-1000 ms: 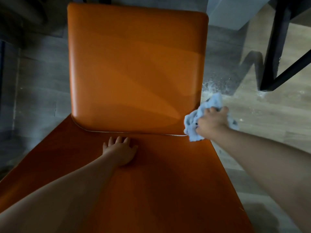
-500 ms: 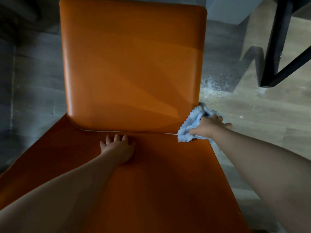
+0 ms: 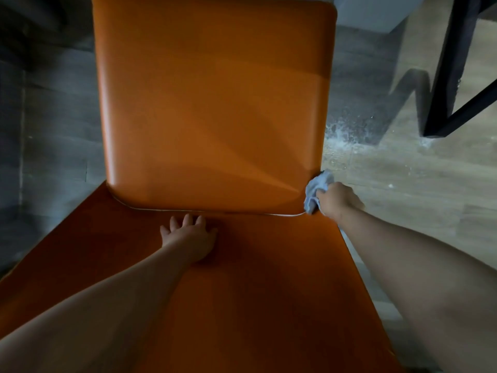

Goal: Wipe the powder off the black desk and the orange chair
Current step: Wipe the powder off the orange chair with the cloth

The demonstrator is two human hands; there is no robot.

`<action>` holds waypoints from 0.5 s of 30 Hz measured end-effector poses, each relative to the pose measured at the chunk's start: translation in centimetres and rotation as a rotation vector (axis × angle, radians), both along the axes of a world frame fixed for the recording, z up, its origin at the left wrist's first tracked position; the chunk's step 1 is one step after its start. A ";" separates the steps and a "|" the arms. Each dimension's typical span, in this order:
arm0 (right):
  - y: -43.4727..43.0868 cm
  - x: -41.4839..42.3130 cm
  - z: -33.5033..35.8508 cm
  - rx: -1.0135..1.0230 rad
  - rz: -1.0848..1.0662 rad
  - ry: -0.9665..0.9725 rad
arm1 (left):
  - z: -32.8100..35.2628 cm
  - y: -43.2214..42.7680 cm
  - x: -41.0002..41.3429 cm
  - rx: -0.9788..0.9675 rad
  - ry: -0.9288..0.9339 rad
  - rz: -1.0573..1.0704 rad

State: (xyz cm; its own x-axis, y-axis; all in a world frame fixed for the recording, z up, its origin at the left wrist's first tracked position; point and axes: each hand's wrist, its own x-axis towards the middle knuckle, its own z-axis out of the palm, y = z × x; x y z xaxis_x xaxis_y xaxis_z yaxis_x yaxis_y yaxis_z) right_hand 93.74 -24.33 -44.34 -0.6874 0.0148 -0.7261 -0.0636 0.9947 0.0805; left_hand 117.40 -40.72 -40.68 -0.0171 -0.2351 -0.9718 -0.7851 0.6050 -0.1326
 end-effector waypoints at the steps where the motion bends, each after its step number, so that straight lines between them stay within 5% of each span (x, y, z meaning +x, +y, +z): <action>1: 0.3 0.0 0.2 -0.031 -0.125 0.084 | 0.0 0.0 0.1 0.002 0.010 0.006; 5: 1.0 -0.7 0.5 -0.069 -0.362 0.140 | 0.0 -0.1 0.3 0.003 0.012 0.018; 11: 0.0 0.0 1.4 0.018 0.093 -0.448 | -0.1 -0.1 0.3 -0.005 0.018 0.020; 15: -1.3 0.2 1.4 0.024 0.103 -0.481 | 0.0 -0.1 0.3 0.014 0.019 0.004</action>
